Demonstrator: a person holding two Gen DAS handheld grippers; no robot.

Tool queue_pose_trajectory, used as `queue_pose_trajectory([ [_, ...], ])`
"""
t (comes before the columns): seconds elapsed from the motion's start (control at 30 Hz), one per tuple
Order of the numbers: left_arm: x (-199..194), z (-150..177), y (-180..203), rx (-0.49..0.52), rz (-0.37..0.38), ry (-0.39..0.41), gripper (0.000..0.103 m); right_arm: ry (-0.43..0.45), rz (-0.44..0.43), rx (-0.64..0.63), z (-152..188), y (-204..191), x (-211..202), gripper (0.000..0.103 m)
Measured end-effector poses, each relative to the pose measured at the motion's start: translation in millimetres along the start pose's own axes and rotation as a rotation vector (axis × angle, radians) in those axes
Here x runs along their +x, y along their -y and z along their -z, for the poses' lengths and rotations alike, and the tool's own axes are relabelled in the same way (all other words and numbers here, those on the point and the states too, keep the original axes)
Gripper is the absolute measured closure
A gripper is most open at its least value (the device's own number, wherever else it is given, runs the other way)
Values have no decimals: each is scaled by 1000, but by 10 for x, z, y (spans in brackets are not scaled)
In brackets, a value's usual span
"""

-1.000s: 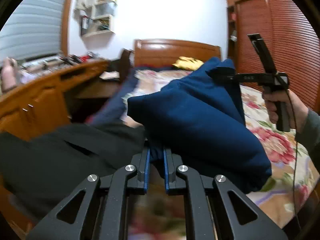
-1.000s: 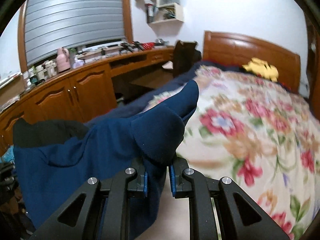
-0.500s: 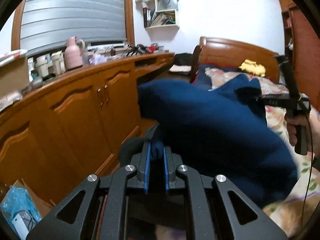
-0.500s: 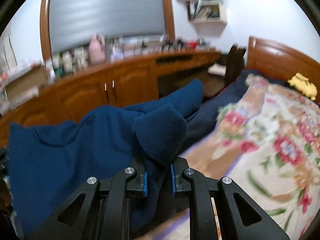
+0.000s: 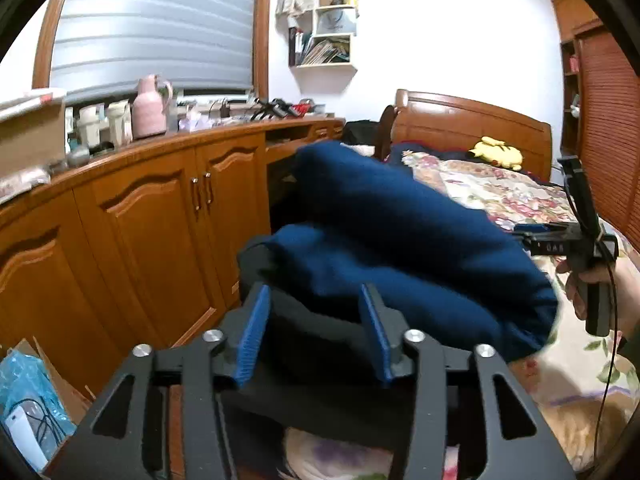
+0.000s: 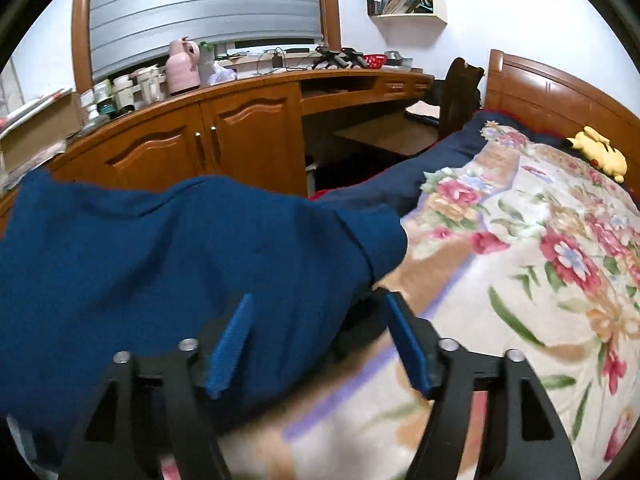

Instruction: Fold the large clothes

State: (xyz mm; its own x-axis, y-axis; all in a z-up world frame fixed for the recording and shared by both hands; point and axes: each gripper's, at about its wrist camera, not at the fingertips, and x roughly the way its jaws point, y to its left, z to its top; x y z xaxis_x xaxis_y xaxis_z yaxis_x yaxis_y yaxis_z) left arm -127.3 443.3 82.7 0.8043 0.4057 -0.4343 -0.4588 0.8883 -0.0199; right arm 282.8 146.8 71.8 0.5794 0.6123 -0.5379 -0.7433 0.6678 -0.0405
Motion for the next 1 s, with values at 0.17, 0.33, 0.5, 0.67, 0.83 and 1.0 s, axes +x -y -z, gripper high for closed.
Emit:
queue_pose_trajectory([
  [0.17, -322, 66, 358, 29, 63, 46, 1, 25, 31, -46, 399, -86, -610, 29],
  [0.33, -540, 168, 872, 66, 131, 78, 0, 38, 55, -10, 783, -15, -1138, 29],
  [0.5, -574, 246, 1454, 95, 236, 68, 0, 75, 110, 11, 1118, 39, -1660, 28],
  [0.67, -485, 330, 1993, 106, 319, 49, 0, 96, 179, 48, 1441, 129, -2106, 24],
  [0.83, -352, 451, 2591, 128, 386, 11, 0, 104, 245, 90, 1780, 182, -2456, 21],
  [1.0, -322, 643, 3189, 165, 438, 2, 0, 96, 307, 162, 2126, 276, -2746, 21],
])
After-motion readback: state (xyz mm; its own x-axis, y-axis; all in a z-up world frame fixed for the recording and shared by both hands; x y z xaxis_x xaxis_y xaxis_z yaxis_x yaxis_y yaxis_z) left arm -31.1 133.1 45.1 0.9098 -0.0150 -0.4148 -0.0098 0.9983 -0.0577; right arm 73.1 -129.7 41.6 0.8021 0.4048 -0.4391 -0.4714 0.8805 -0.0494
